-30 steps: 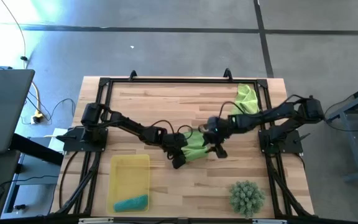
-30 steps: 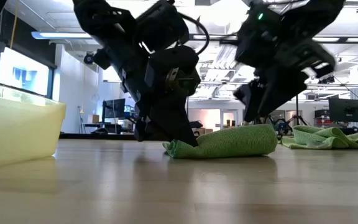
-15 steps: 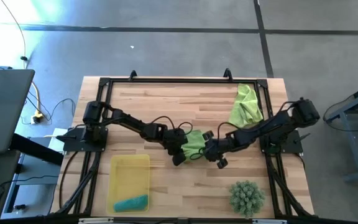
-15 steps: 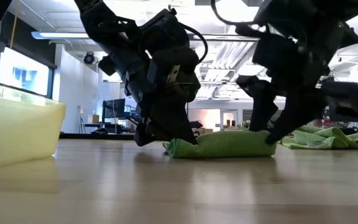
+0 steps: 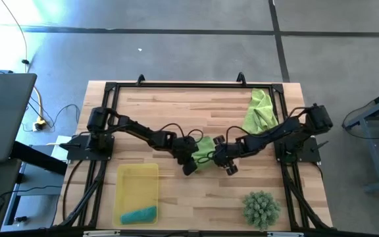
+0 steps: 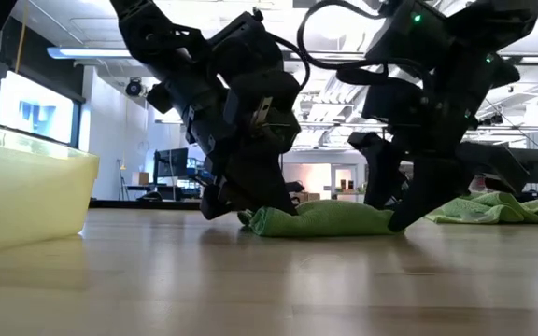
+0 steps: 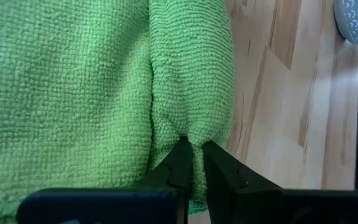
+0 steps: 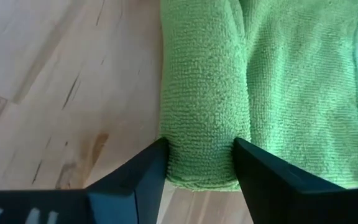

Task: Roll microfiber towels into tight, uniform cylinder then place into a basket
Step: Roll the green microfiber towel

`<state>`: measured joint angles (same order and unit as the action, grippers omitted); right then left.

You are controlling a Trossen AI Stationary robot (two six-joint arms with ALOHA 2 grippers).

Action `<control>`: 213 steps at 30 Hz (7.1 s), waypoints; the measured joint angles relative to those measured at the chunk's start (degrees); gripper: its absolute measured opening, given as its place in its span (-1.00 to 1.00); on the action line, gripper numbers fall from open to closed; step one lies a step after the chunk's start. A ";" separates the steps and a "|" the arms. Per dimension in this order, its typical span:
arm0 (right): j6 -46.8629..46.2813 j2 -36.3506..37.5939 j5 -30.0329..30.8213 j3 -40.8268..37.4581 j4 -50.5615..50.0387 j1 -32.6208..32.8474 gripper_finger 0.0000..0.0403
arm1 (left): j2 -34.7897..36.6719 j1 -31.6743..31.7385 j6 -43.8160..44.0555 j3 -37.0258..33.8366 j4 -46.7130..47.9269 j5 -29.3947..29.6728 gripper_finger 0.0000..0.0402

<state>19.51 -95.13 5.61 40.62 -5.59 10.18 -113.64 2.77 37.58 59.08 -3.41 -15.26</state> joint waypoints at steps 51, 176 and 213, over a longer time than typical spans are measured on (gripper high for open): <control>-23.92 -0.63 -37.73 -0.31 0.68 -17.69 -0.88 | -0.31 -11.69 -35.78 0.21 0.18 41.63 -0.44; -4.30 8.90 6.18 -7.67 8.64 3.00 0.09 | -0.64 0.14 0.20 0.12 -0.75 0.60 -0.66; -4.48 -2.75 0.24 -7.43 19.83 -2.63 -0.65 | 3.00 -2.11 -5.97 -0.12 1.10 0.89 -0.66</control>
<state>15.02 -97.89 5.85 33.19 14.24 7.55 -110.64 0.67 31.61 58.96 -2.31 -14.37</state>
